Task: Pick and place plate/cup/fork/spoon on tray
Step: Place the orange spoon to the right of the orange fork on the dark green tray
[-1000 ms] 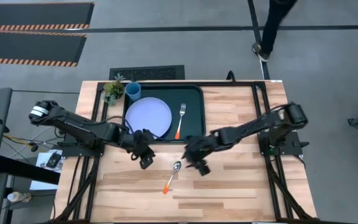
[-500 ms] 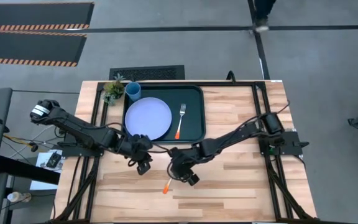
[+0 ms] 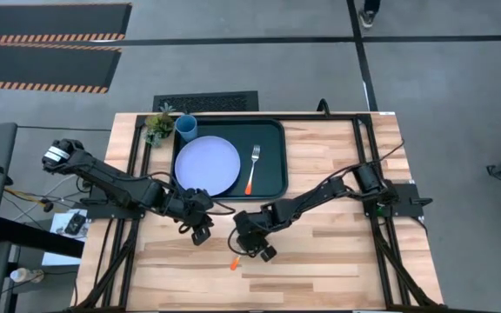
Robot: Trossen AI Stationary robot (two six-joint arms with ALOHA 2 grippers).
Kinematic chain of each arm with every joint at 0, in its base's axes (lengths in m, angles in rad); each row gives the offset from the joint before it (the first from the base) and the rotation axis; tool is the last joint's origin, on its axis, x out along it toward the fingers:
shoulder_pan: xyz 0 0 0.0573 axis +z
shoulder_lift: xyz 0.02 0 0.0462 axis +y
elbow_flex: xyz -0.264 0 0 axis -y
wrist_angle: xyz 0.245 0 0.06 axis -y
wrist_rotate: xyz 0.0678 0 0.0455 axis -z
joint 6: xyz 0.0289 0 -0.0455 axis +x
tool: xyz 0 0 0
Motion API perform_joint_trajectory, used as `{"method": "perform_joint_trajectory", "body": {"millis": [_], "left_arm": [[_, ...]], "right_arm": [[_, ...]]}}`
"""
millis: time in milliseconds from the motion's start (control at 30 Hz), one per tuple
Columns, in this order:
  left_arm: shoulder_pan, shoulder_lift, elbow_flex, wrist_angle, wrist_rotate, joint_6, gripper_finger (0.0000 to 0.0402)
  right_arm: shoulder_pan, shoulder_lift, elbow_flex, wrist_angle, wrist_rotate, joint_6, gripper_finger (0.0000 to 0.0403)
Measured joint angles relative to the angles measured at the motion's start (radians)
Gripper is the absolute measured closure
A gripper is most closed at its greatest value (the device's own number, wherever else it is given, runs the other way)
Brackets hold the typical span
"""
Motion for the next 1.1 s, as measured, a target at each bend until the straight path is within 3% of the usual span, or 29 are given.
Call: {"method": "perform_joint_trajectory", "body": {"millis": [133,300,533,733,933,1100], "left_arm": [[0.0,0.0,0.0,-0.001,-0.004,-0.009,0.0337],[0.0,0.0,0.0,-0.004,-0.012,-0.016,0.0337],[0.0,0.0,0.0,0.0,-0.042,-0.025,0.0337],[0.0,-0.009,0.0,0.011,-0.077,-0.028,0.0337],[-0.006,-0.061,0.0,0.068,-0.244,-0.033,0.0337],[0.011,-0.133,0.0,0.329,-0.325,0.078,0.0334]], "right_arm": [[0.003,0.015,0.001,-0.028,0.001,0.03,0.0266],[0.003,-0.005,-0.001,-0.059,0.001,0.098,0.0382],[0.004,-0.059,-0.009,-0.094,-0.017,0.207,0.0394],[0.003,-0.2,-0.01,-0.165,-0.07,0.283,0.0397],[0.005,-0.477,-0.071,-0.181,-0.086,0.36,0.0399],[0.037,-0.765,-0.136,-0.08,-0.02,0.437,0.0399]]}}
